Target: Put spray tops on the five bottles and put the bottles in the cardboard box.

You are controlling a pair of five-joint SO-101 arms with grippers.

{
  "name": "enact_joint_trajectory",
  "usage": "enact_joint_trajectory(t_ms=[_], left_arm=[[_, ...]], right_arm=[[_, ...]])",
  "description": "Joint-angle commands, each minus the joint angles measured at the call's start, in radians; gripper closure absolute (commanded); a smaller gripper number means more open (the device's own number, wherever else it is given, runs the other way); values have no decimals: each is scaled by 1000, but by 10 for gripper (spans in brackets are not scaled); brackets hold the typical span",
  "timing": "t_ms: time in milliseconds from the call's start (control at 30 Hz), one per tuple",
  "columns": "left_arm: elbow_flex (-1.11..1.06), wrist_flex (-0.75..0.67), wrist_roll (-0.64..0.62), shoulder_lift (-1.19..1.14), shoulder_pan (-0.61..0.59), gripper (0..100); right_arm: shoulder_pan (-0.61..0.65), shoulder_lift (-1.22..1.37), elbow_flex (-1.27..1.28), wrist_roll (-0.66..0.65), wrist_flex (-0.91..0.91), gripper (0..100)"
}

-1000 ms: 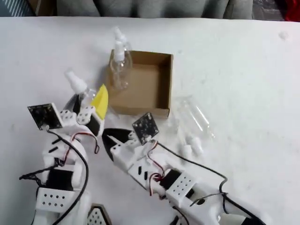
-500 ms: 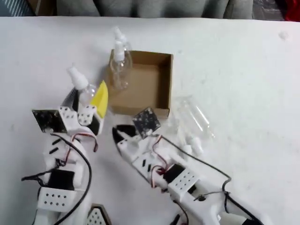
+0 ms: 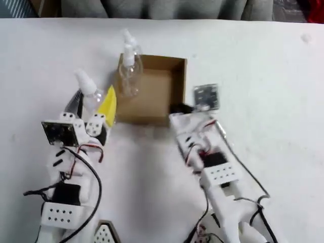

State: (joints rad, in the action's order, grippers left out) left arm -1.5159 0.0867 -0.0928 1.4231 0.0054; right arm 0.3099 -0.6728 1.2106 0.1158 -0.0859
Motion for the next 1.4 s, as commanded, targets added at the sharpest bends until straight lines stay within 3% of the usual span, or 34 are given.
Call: enact_joint_trajectory(t_ms=[0,167,500,800,967,1367], left_arm=[[112,-48,31,19,-12,980],[176,-49,31,19,-1,980],[370,-48,31,-1,5,980],[624,-44,14,-374,15,980],[626,-54,-38,-524,48,980],[623,-258,-44,-816,61,980]], right_arm=[[-159,5,-95,-15,-35,981],[-193,38,-101,-17,-31,981],[-283,369,-308,-28,-12,982],[-320,458,-377,-29,-12,982],[-335,460,-379,-28,-5,982],[-337,461,-379,-29,-4,982]])
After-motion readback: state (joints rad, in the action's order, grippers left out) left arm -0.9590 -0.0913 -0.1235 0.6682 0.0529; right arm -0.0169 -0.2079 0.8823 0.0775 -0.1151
